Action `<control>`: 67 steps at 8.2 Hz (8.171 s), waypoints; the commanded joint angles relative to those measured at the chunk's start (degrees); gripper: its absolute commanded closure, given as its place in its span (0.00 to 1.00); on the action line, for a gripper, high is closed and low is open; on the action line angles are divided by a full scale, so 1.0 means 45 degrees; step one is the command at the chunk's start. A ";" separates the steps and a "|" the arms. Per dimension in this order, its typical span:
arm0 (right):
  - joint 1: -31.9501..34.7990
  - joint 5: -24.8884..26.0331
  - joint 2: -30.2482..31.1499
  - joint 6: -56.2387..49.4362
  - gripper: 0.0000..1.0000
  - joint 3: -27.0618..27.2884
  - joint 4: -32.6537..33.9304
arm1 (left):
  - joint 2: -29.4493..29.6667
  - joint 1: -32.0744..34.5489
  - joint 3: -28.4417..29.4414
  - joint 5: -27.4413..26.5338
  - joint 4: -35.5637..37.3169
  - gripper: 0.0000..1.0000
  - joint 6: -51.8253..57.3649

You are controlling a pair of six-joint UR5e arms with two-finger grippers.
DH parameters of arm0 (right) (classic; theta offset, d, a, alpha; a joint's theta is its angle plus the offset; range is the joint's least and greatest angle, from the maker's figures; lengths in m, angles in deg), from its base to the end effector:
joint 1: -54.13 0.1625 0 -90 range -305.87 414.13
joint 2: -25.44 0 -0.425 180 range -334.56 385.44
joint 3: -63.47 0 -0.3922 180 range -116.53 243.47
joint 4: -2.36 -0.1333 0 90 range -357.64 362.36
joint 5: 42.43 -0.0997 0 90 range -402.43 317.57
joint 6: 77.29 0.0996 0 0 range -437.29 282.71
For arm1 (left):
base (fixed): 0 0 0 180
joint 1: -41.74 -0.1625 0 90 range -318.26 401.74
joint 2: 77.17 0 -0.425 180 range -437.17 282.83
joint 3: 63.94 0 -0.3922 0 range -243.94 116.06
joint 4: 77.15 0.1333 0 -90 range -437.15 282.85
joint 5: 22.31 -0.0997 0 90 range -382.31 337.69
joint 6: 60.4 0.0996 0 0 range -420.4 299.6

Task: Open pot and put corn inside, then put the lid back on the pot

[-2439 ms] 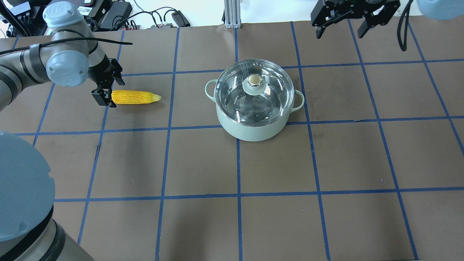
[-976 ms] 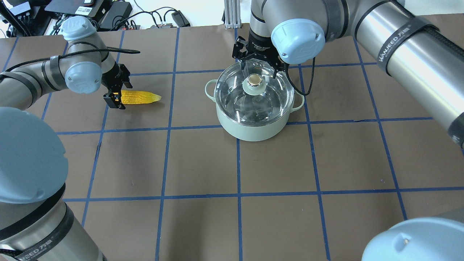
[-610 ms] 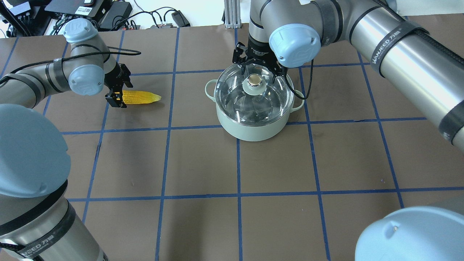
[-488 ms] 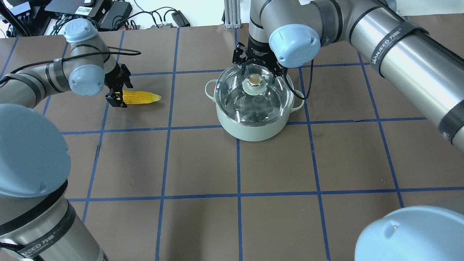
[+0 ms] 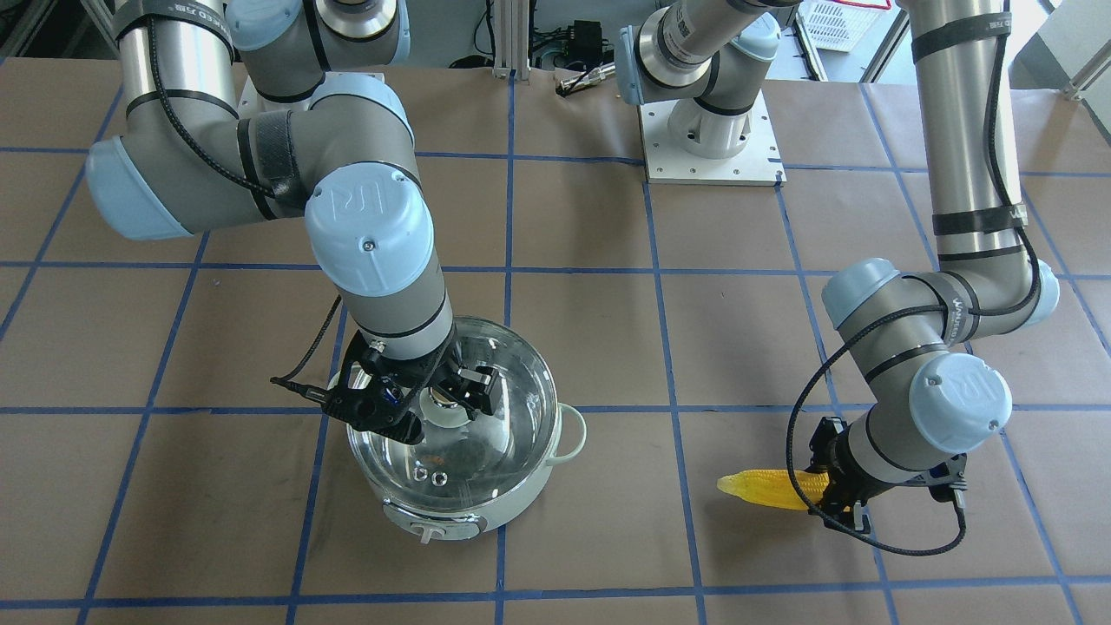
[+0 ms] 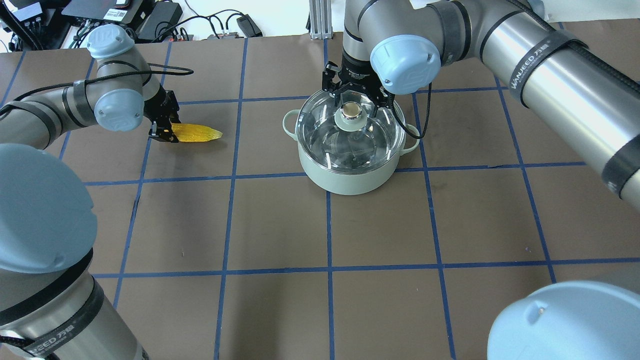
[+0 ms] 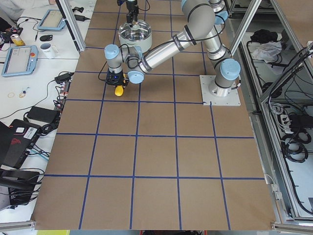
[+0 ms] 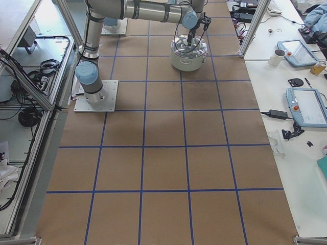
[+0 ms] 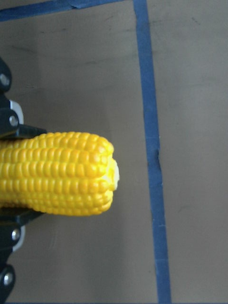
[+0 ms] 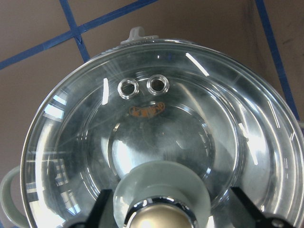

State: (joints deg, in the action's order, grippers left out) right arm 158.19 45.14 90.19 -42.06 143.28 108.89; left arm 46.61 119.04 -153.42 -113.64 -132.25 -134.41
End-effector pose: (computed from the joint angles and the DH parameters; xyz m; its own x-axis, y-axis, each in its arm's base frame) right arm 0.2943 -0.6090 0.3481 -0.9315 0.3603 -0.0494 0.3605 0.9327 0.0035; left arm 0.0188 -0.6792 0.2040 -0.0574 -0.9981 0.0211 -0.9979 0.0567 -0.0302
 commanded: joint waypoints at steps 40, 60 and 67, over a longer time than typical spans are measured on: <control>-0.4242 0.0033 0.3566 -0.9163 0.83 -0.0412 -0.4302 | -0.2564 0.6189 0.0060 0.1919 0.0785 0.00 0.2894; -0.0391 -0.1257 0.0028 -0.1951 0.82 -0.0276 0.0020 | -0.6435 0.3040 0.0588 -0.0856 -0.5803 0.00 1.6207; -0.0391 -0.1257 0.0008 -0.1736 0.76 -0.0236 -0.0156 | -0.6474 0.2939 0.0627 -0.0855 -0.6447 0.00 1.4454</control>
State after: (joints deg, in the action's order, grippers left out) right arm 156.43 39.54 90.23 -49.94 142.21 108.40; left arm 17.47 132.41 -150.66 -117.39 -159.98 -67.16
